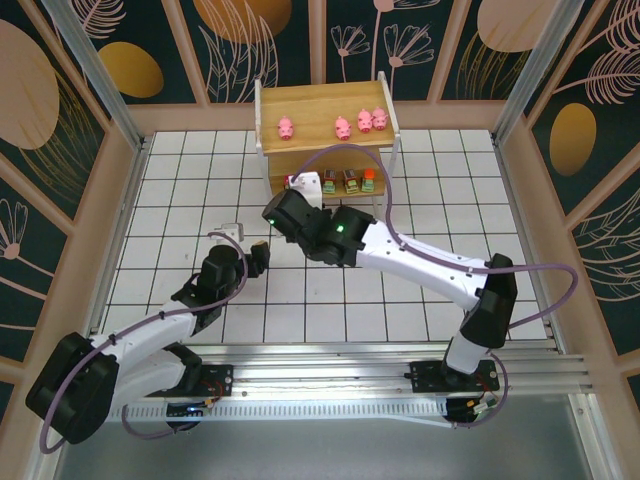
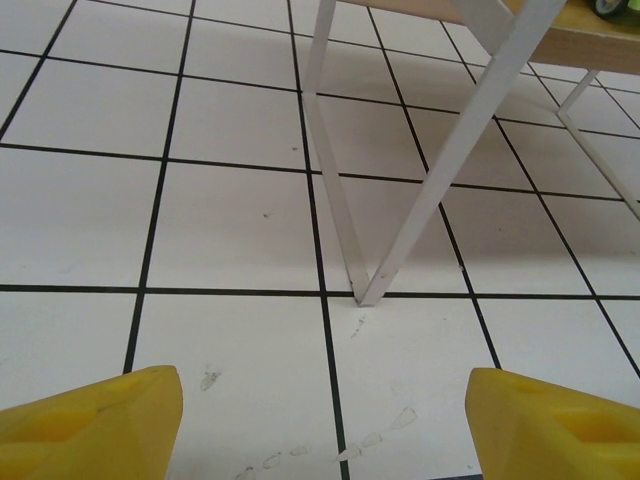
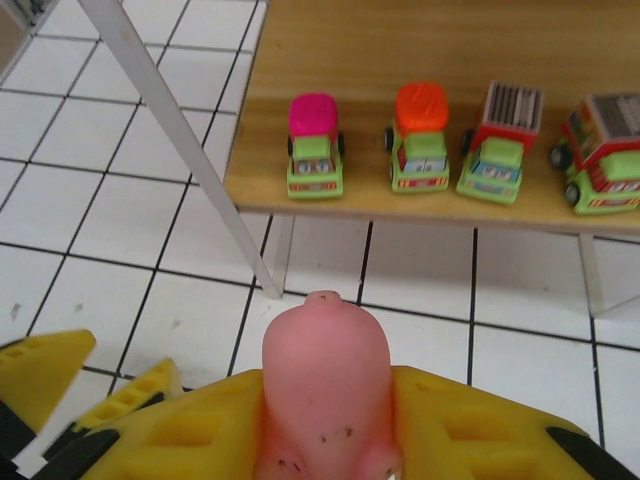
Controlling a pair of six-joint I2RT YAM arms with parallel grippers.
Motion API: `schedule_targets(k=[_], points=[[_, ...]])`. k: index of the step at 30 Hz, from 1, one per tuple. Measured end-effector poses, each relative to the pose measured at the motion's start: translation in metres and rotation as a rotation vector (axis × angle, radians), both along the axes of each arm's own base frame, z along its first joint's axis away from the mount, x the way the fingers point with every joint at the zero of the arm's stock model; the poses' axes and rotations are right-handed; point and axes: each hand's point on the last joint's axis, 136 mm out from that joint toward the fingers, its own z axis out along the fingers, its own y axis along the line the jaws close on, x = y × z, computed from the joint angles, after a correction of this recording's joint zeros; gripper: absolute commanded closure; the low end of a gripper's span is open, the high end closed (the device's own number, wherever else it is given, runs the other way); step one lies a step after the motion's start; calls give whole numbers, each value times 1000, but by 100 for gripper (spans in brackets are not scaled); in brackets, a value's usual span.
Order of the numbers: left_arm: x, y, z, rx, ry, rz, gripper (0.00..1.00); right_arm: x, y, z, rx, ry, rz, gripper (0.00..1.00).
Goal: Place and organize the plastic toys onto the shelf
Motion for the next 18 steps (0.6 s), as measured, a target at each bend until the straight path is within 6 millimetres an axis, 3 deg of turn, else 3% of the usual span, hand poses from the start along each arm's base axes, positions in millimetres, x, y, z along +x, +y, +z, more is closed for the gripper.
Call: schedule_targets(k=[18], points=[[-1,-4,-8,5,26,-19,24,34,-26,123,76,-191,-59,68]])
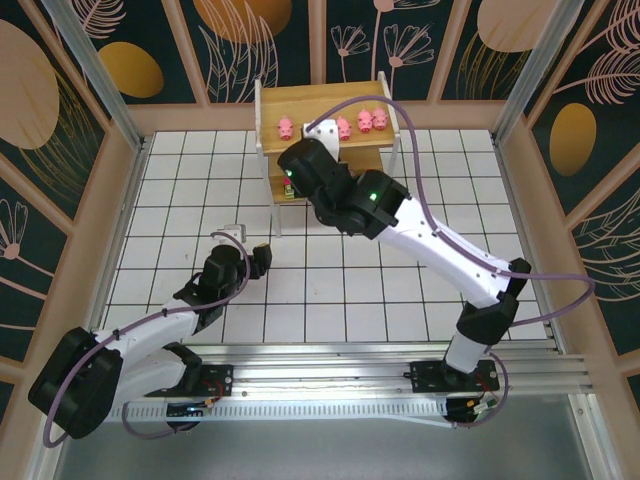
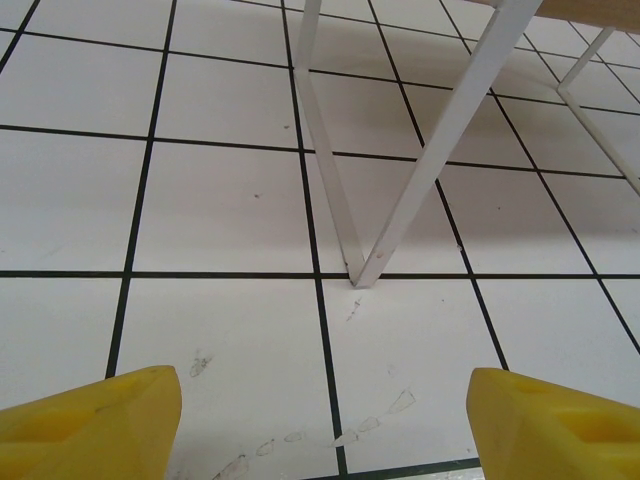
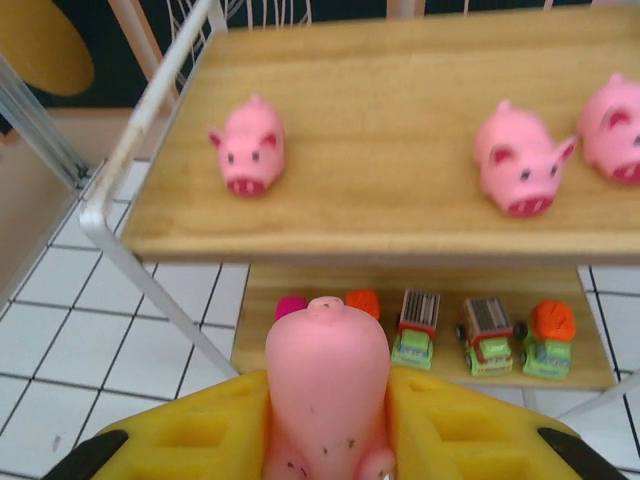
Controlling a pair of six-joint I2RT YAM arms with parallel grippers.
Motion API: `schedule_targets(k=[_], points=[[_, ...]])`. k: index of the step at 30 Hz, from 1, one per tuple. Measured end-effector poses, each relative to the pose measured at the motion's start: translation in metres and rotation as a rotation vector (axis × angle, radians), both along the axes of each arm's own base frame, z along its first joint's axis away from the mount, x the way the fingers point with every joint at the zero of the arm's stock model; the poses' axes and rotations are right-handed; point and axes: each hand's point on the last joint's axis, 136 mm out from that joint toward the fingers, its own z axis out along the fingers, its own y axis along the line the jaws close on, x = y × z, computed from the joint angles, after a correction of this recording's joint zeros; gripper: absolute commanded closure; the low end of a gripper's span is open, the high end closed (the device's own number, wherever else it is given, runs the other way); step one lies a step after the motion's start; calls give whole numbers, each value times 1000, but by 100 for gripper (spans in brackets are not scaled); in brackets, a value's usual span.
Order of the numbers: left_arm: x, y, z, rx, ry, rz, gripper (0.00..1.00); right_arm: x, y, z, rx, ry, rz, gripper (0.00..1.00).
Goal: Place and organize the plastic toys onto the shelf
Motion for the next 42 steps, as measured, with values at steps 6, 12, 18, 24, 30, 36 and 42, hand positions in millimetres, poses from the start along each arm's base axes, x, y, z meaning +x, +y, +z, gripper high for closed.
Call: schedule_targets(k=[6,12,18,24,30,36,42], points=[[0,0,0,0,0,0,24,30,2,20,6,-26,-24,68],[0,0,0,0,0,0,24,61,8,10,-19,-2,-27,68],[0,0,-4,7,11,0,24,79,6,-9,-54,44,-24,68],[0,0,-7,11,18,0,24,91,1,-19,-62,69,-32,67],[1,-1,-7,12,17,1,24,97,-1,-25,-66,84,-26,66],[2,-1,-7,13,19,1,24,101,-2,-29,-72,90,-23,64],[2,-1,-8,14,21,1,24,104,0,-30,-74,91,-15,64]])
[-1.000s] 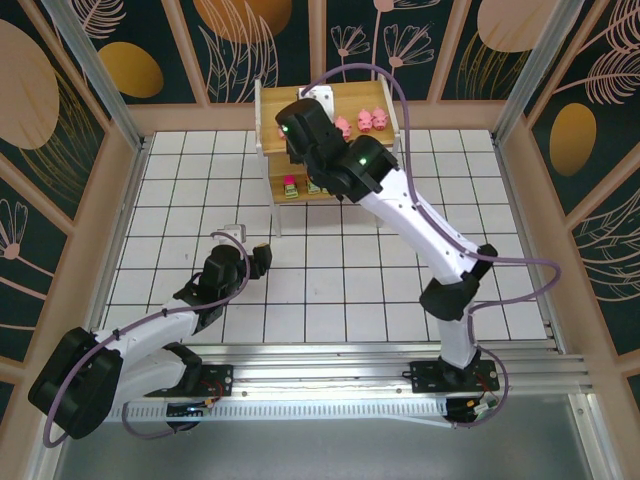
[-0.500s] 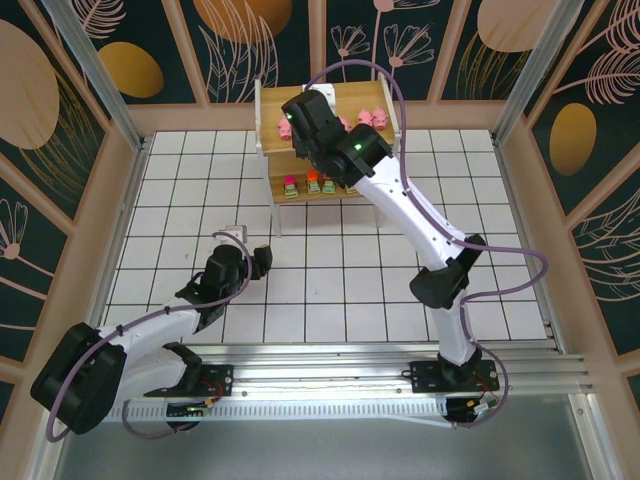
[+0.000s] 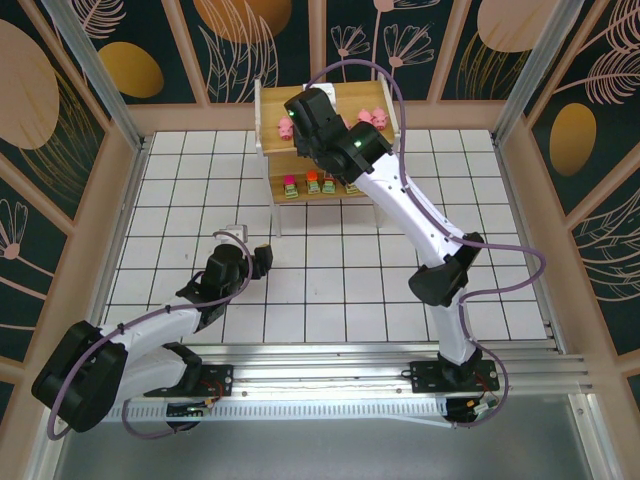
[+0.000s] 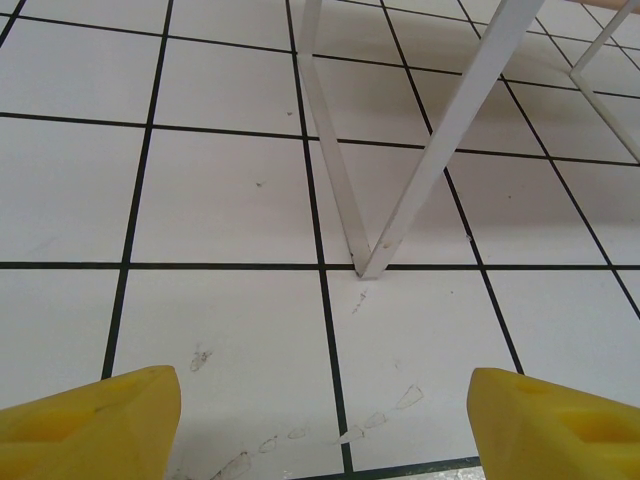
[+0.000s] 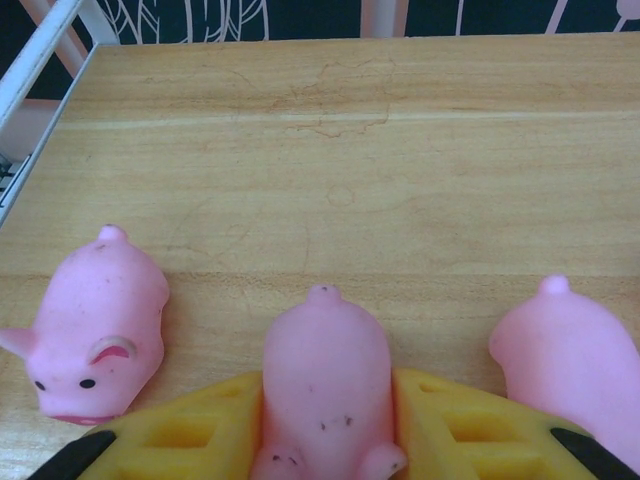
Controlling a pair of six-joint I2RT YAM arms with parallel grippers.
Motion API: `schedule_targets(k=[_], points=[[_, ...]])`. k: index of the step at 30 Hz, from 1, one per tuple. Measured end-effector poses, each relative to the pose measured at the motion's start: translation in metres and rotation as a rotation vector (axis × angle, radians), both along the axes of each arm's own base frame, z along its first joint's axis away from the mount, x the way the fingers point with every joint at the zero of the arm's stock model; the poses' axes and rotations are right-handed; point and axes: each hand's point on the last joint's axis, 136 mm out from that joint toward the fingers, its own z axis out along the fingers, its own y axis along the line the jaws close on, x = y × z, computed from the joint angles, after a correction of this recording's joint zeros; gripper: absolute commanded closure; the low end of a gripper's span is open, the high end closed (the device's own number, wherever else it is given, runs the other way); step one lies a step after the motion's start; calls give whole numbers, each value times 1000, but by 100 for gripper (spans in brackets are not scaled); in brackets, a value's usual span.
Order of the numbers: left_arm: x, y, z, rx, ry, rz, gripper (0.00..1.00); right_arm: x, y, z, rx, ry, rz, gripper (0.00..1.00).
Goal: Place and organize the plastic toys onto the shelf
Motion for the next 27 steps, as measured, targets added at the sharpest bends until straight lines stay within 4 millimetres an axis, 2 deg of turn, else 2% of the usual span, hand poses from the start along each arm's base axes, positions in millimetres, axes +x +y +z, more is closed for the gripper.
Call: schedule_targets(k=[27], points=[[3,-3,-2,-1,3,-4,24,8,4,-7,-7,-1,1,56]])
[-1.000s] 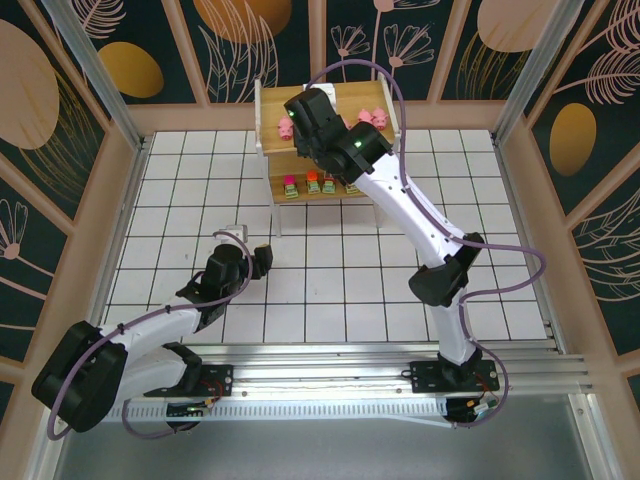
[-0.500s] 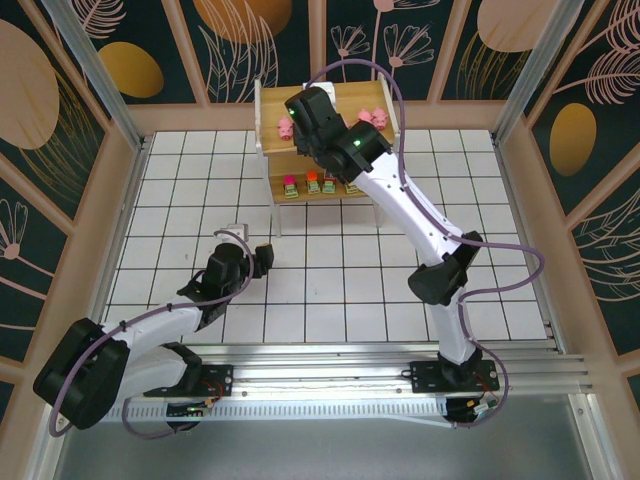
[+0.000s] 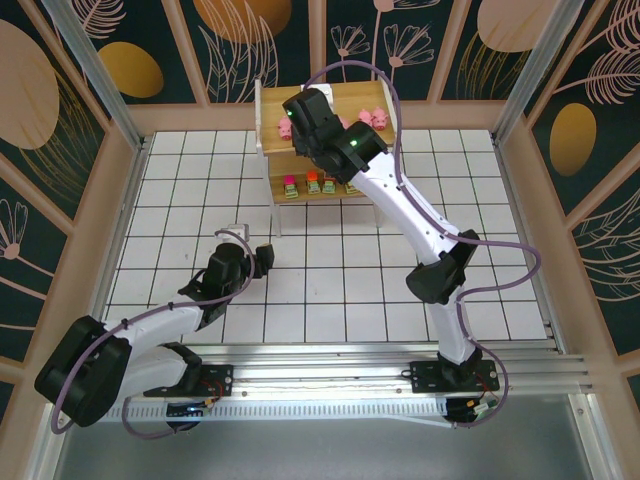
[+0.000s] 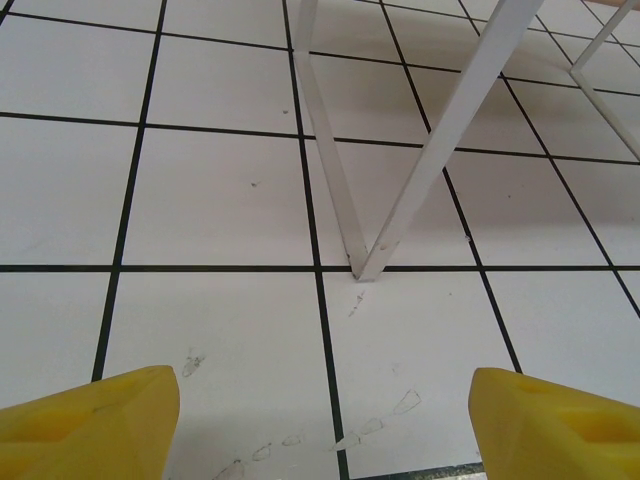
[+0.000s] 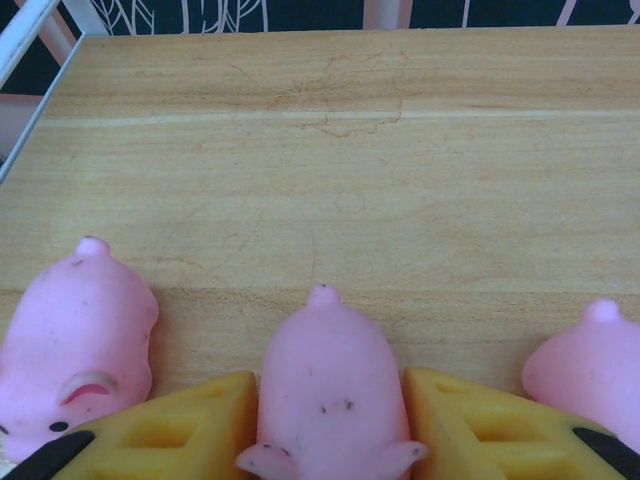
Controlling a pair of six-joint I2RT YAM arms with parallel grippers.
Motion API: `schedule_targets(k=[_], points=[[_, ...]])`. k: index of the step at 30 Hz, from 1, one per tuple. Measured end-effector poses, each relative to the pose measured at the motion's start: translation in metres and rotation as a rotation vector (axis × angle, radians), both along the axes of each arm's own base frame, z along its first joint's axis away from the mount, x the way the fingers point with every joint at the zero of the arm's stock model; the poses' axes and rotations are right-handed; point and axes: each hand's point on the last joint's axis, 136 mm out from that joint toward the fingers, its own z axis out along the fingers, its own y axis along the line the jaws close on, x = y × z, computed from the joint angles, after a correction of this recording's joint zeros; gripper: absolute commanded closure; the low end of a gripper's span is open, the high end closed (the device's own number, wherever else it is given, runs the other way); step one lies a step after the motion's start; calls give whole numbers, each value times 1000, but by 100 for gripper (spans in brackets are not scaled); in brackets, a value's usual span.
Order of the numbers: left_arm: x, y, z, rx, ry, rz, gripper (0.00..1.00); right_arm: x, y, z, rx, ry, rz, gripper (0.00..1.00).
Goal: Place and organize the plastic toys onto the shelf
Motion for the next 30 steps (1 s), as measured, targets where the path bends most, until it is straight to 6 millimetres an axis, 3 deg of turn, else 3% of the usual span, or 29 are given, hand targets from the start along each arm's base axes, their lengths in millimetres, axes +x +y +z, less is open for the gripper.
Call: schedule_targets(k=[20,30], points=[[0,0,1,-1,-2,0,23,0,-2,6,-13,-19,4,49],[0,0,1,-1,-2,0,23,-19,-17,60,51,-118,1,48]])
